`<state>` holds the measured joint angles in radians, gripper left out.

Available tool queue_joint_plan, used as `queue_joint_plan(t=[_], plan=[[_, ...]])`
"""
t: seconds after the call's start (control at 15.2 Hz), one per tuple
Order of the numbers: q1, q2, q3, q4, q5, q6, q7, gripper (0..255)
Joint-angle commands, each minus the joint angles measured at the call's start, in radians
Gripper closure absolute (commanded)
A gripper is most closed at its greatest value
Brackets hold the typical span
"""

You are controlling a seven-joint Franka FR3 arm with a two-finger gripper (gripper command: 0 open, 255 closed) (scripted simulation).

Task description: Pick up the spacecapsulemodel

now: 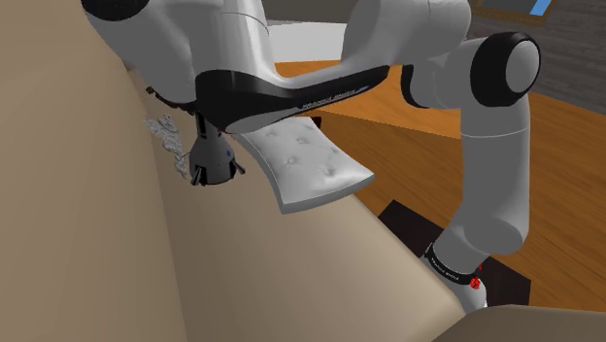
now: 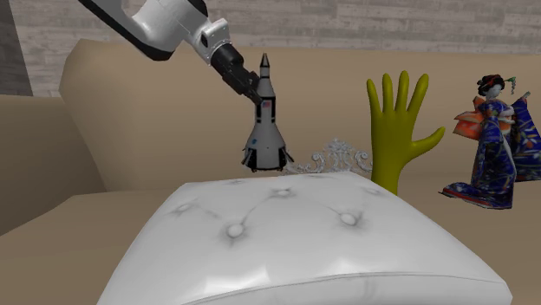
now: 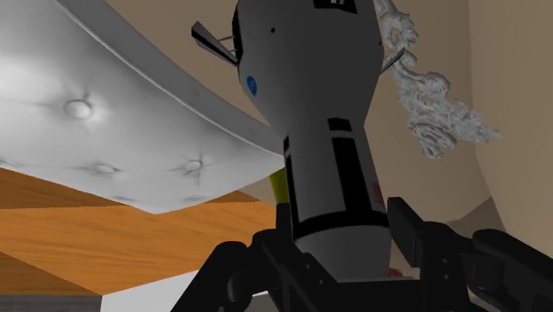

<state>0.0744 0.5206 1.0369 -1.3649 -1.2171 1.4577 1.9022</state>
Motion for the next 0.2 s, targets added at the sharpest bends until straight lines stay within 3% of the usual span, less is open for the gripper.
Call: queue_joint_plan(t=[0.0, 0.13], plan=[[0.011, -0.001, -0.001, 0.029, -0.002, -0.017, -0.020, 255], [0.012, -0.001, -0.001, 0.031, -0.002, -0.018, -0.021, 255]])
